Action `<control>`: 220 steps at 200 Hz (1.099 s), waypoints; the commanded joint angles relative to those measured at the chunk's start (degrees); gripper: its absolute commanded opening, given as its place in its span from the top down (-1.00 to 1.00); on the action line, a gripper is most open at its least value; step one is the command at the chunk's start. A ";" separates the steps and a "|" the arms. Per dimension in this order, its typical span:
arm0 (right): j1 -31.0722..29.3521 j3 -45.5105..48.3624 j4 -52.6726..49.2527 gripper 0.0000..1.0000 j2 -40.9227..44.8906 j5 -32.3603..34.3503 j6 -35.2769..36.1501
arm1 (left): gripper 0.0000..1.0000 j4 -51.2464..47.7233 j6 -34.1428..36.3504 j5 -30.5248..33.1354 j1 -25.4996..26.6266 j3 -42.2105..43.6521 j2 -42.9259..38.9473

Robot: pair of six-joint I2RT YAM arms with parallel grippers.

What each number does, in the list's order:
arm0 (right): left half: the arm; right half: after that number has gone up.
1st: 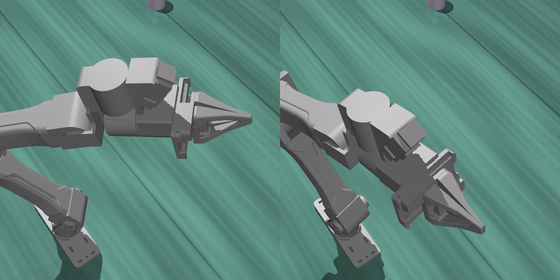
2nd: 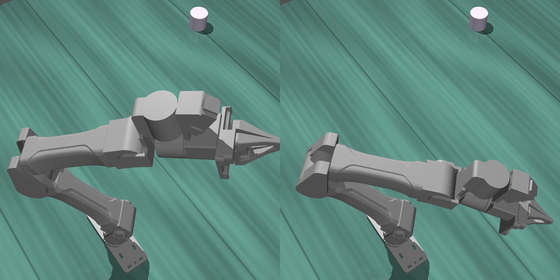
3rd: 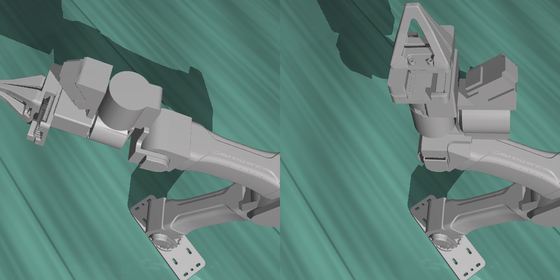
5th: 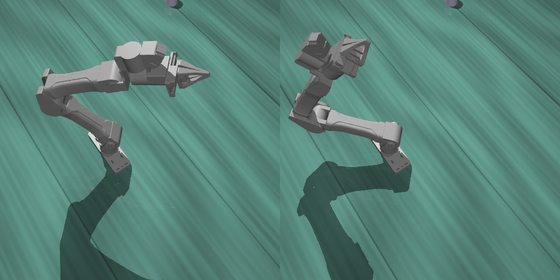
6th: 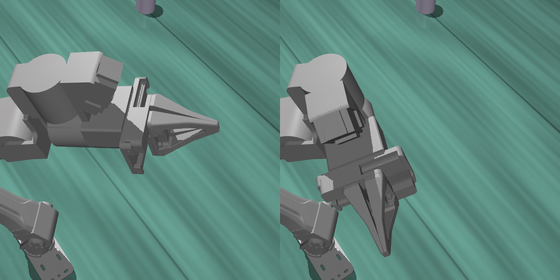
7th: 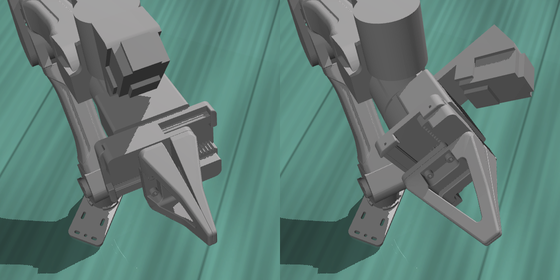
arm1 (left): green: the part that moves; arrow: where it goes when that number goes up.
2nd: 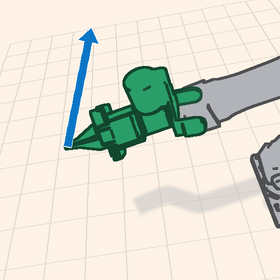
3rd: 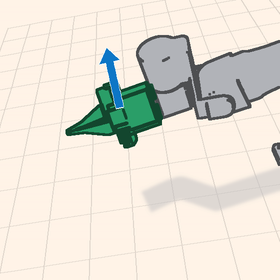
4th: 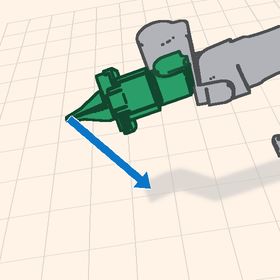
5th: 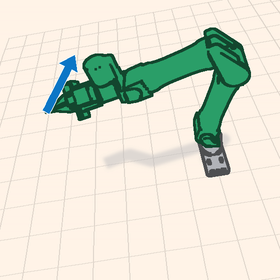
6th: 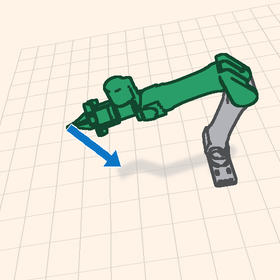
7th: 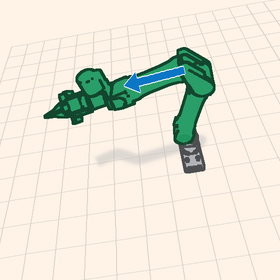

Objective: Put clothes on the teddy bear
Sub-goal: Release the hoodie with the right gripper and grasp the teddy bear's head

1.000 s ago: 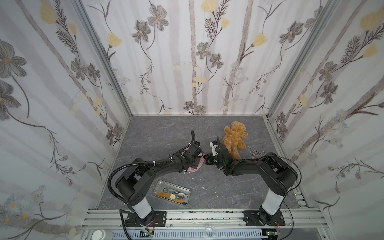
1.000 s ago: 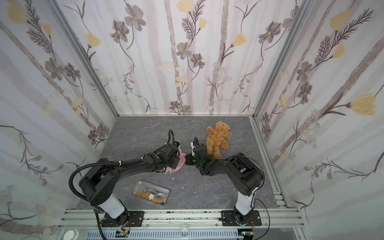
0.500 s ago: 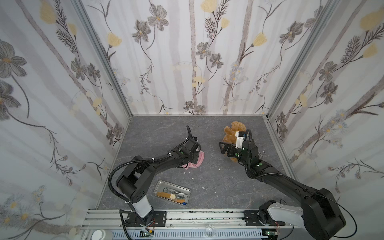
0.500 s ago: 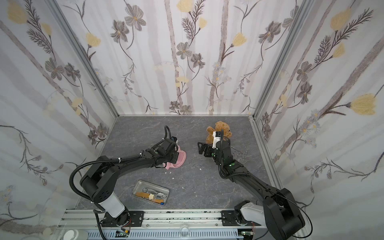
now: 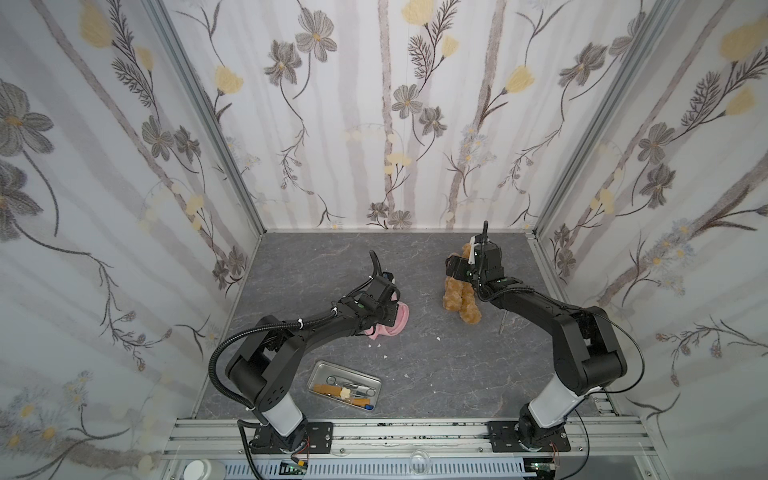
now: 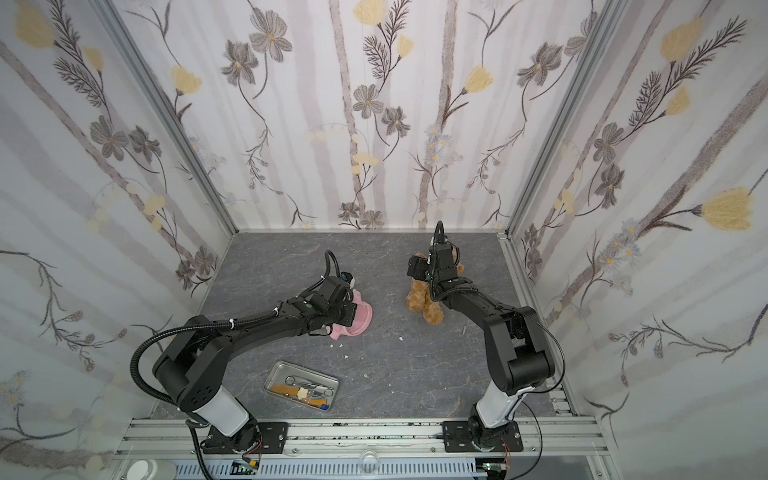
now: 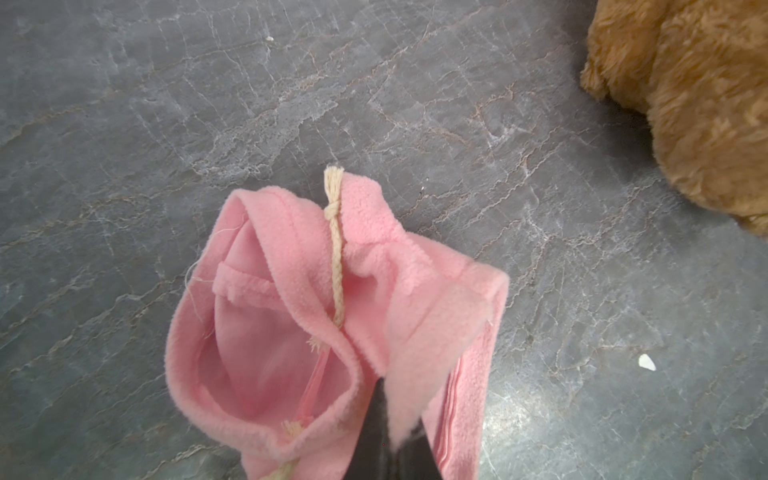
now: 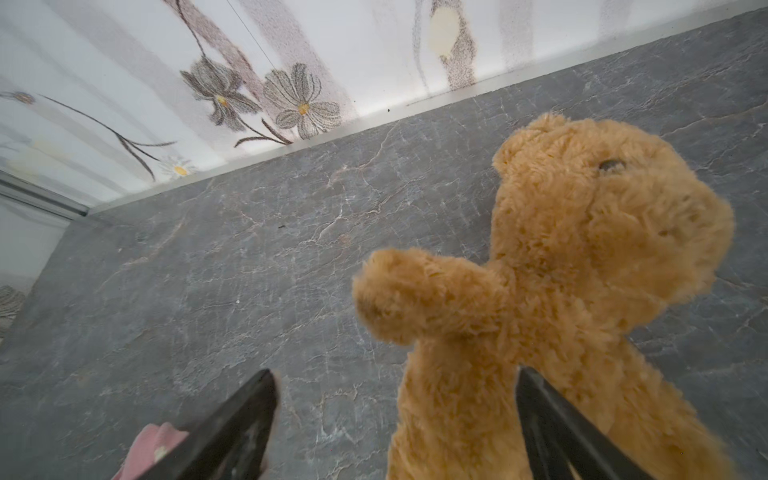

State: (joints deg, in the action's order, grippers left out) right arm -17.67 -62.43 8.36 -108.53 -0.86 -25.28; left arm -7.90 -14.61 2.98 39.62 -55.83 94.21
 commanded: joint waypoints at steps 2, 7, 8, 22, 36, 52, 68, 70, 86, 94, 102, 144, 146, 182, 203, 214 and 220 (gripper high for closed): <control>-0.17 -0.79 -3.45 -0.69 -2.80 -7.45 1.86 | 1.00 1.13 -0.30 0.39 -0.22 -0.06 -0.43; -0.37 0.36 -3.29 -0.67 -2.41 -9.00 1.89 | 1.00 1.13 -0.33 0.24 -0.24 -0.06 -0.44; -0.40 0.68 -3.23 -0.67 -2.31 -9.30 1.90 | 1.00 1.13 -0.33 0.21 -0.24 -0.02 -0.44; -1.62 6.21 -1.73 -0.64 0.72 -13.10 1.44 | 1.00 1.10 -0.38 -0.21 -0.23 0.36 -0.78; -3.37 12.88 -1.57 -0.61 5.84 -14.52 1.11 | 1.00 1.05 -0.35 -0.08 -0.27 0.64 -1.05; -5.08 20.26 -2.87 -0.59 14.19 -14.47 0.86 | 1.00 1.05 -0.18 -0.04 -0.44 0.71 -0.91; -5.53 25.07 -5.33 -0.59 24.23 -13.62 0.50 | 1.00 1.05 0.01 -0.19 -0.67 0.47 -0.80; -5.47 25.36 -5.60 -0.60 25.16 -13.59 0.56 | 1.00 1.00 0.02 -0.24 -0.68 0.47 -0.86; -5.21 26.21 -6.88 -0.73 31.97 -9.68 0.67 | 1.00 0.96 0.11 -0.53 -0.86 0.12 -1.03; -4.84 26.07 -6.61 -0.82 33.67 -7.12 0.96 | 1.00 0.96 0.11 -0.61 -0.95 0.03 -1.23; -3.96 25.34 -6.35 -0.90 33.99 -4.97 1.26 | 1.00 0.96 0.09 -0.57 -1.03 -0.09 -1.47; 0.22 14.78 -6.29 -0.99 24.24 -4.91 5.74 | 1.00 0.91 -0.20 -0.91 -1.29 -0.54 -2.80; 0.26 14.00 -6.39 -0.99 23.54 -5.26 6.18 | 1.00 0.88 -0.23 -0.95 -1.27 -0.58 -2.76; 0.22 6.76 -8.46 -0.99 12.14 -11.15 12.77 | 1.00 0.78 -0.42 -1.49 -1.45 -0.62 -3.15; 0.27 5.55 -8.90 -0.99 8.68 -9.45 13.06 | 1.00 0.69 -0.76 -1.60 -1.52 -0.05 -3.84; 0.27 3.80 -10.65 -0.99 6.43 -8.69 13.40 | 1.00 0.69 -0.77 -1.41 -1.69 0.40 -3.87; 0.20 2.73 -11.50 -0.99 4.95 -9.13 13.62 | 1.00 0.69 -0.76 -1.32 -1.81 0.51 -3.73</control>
State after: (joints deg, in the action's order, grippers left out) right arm -17.39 -56.58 -1.19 -99.83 -10.11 -14.33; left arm -7.92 -15.00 1.43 38.22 -55.90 90.83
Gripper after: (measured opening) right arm 0.995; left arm 0.060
